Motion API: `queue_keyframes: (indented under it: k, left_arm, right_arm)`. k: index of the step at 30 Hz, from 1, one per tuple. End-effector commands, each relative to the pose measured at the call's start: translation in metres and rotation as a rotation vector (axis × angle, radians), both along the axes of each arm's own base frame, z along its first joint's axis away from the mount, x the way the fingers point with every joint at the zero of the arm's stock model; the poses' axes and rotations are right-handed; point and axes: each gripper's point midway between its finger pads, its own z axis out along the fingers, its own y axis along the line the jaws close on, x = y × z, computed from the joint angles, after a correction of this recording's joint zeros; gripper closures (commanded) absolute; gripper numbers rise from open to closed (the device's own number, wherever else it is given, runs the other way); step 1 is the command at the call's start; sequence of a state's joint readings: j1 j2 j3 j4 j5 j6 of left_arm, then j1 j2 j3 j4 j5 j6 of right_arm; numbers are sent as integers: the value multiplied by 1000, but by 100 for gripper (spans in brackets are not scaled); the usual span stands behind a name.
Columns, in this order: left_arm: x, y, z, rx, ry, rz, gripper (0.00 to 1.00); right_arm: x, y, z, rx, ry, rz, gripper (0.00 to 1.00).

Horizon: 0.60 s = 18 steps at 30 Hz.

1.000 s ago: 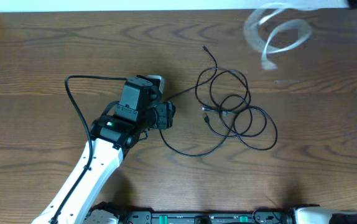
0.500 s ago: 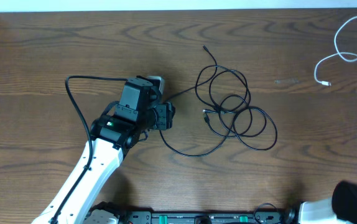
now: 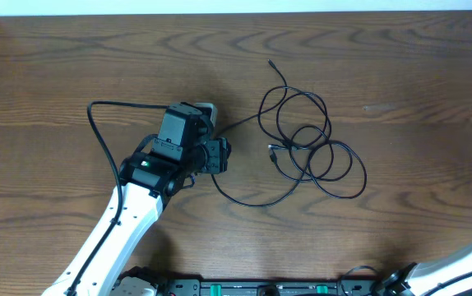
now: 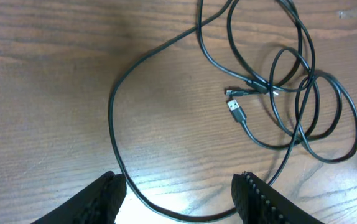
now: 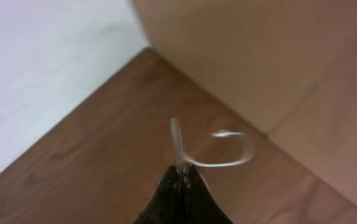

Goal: Untangle cables

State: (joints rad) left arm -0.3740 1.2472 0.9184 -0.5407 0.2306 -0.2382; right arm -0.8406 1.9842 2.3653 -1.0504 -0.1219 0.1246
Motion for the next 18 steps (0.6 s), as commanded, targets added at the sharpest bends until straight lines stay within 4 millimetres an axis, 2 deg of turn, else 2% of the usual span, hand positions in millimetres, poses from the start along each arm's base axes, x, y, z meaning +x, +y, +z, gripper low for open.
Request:
queue_keyframes:
  k: [1,3,4,6,8,9,11,12,13,14,15,18]
  left_arm:
    - [1,0,8,-4,-15,-8,40]
    - [1,0,8,-3,-13,-8,39]
    - [1,0,8,-3,-13,-8,40]
    - [1,0,8,-3,-13,-8,40]
    - [1,0,8,-3,-11,-8,40]
    - [-1,0,7,-1,-5,-9,39]
    - [-3,-2,6,-10,7,-18,40]
    - [-5,-3,6,-17,13,-24,39]
    - [-6,-4,6,-21,17,-28,40]
    - [-6,-5,6,-27,20,-32,40]
    - [-7,-5,6,-28,20,-33,40]
    - [-7,-5,6,-29,22,-34,40]
  right_arm:
    - [-23,-37,-27,31,45,-72,99]
    - [-39,-53,-52,87,88,-113,99]
    - [-44,-56,-60,105,101,-123,99]
    - [-57,-62,-89,188,143,-141,99]
    - [-58,-61,-103,241,147,-128,99]
    - [-56,-57,-121,309,152,-104,99]
    - [-55,-53,-138,356,177,-100,97]
    - [-55,-52,-145,378,186,-103,85]
    - [-53,-50,-152,415,183,-126,64]
    - [-53,-50,-159,453,171,-165,13]
    - [-53,-50,-165,492,160,-208,1]
    - [-57,-48,-177,540,178,-253,1]
